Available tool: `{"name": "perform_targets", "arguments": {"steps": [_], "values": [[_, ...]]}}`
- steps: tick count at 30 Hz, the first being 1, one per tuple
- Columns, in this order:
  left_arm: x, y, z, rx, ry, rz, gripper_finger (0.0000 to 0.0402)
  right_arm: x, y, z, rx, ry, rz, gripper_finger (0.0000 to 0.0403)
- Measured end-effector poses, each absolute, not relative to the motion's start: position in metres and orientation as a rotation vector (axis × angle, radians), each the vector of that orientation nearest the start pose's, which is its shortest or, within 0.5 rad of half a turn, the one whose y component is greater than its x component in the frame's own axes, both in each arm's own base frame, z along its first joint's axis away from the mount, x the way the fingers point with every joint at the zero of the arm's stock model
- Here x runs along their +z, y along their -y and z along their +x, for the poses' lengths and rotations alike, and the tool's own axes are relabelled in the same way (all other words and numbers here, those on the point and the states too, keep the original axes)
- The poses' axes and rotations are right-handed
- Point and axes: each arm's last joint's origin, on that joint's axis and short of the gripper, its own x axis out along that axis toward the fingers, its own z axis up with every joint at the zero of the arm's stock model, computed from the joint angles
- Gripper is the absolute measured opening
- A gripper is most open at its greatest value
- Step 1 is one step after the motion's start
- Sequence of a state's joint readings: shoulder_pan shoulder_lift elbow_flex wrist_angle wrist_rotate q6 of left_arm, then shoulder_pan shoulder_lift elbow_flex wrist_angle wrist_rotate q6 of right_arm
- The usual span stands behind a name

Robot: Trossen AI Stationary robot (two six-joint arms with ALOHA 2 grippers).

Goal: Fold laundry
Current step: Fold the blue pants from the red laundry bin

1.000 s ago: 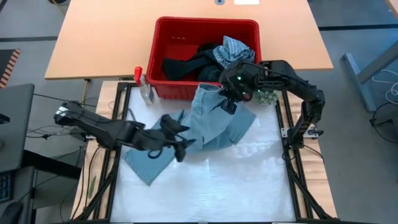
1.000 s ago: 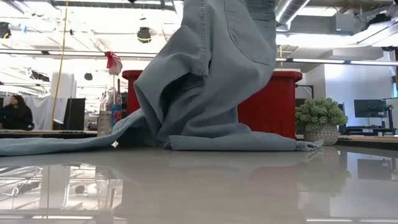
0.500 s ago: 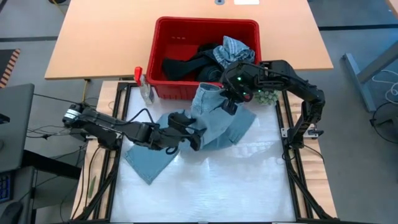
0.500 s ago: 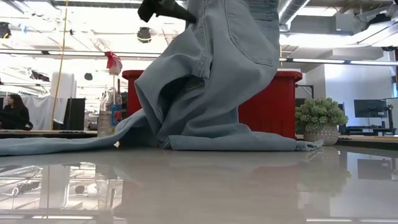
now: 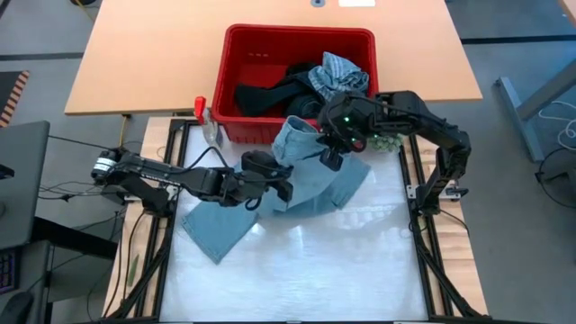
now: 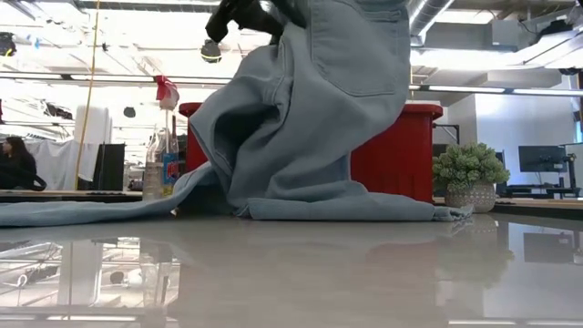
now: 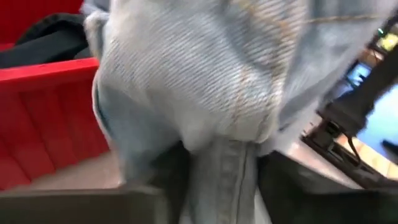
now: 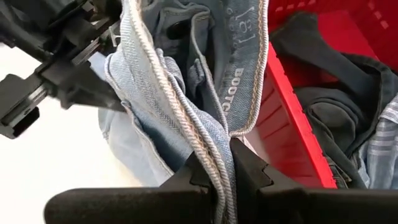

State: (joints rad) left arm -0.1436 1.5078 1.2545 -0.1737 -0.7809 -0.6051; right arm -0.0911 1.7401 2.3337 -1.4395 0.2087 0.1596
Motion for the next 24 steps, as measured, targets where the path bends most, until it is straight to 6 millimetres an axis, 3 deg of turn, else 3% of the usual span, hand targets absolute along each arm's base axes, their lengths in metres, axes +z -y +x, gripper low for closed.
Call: {"name": "perform_targets", "arguments": {"steps": [2, 3, 8, 13, 19, 24], "values": [[0.330, 0.030, 0.335, 0.668, -0.207, -0.355, 0.0031, 0.478, 0.033, 0.295, -0.347, -0.838, 0.096, 0.0052], [0.332, 0.031, 0.334, 0.657, -0.214, -0.341, 0.0019, 0.477, 0.033, 0.294, -0.345, -0.850, 0.091, 0.0052], [0.364, 0.042, 0.322, 0.624, -0.197, -0.313, 0.0004, 0.474, 0.027, 0.283, -0.271, -0.944, 0.062, 0.0056], [0.389, 0.063, 0.301, 0.498, -0.230, -0.292, 0.0002, 0.479, 0.010, 0.278, -0.184, -0.924, 0.040, 0.0104], [0.376, 0.088, 0.269, 0.444, -0.462, -0.280, 0.0001, 0.471, -0.020, 0.281, -0.046, -0.966, -0.047, 0.0180], [0.347, 0.121, 0.239, 0.459, -0.619, -0.231, 0.0000, 0.433, -0.044, 0.279, 0.036, -1.037, -0.092, 0.0216]]}}
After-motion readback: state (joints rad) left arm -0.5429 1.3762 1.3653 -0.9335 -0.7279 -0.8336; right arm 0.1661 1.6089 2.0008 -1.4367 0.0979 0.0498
